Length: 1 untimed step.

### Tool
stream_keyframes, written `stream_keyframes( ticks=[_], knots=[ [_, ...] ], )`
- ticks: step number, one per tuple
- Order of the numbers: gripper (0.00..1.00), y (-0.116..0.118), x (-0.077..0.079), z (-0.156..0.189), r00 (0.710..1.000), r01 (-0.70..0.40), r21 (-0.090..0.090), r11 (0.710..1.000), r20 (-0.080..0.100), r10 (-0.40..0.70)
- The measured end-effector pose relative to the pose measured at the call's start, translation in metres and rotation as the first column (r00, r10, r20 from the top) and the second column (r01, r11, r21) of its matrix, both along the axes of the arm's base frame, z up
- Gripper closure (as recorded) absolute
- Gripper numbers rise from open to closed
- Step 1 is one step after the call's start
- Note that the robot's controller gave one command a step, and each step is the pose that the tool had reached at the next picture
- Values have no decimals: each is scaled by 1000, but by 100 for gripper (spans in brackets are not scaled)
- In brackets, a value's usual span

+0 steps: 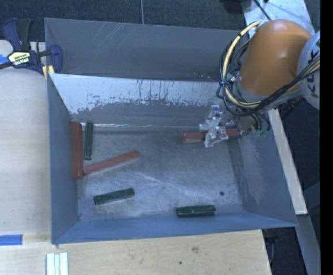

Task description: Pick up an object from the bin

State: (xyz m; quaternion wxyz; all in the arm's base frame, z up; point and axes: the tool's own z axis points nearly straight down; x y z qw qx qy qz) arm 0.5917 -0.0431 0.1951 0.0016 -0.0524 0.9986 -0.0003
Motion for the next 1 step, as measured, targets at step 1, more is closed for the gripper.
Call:
stream_keyframes(
  ticks=[1],
  knots=[
    [100, -4, 3, 16, 993, 116, 1, 993, -7, -116]
  ],
)
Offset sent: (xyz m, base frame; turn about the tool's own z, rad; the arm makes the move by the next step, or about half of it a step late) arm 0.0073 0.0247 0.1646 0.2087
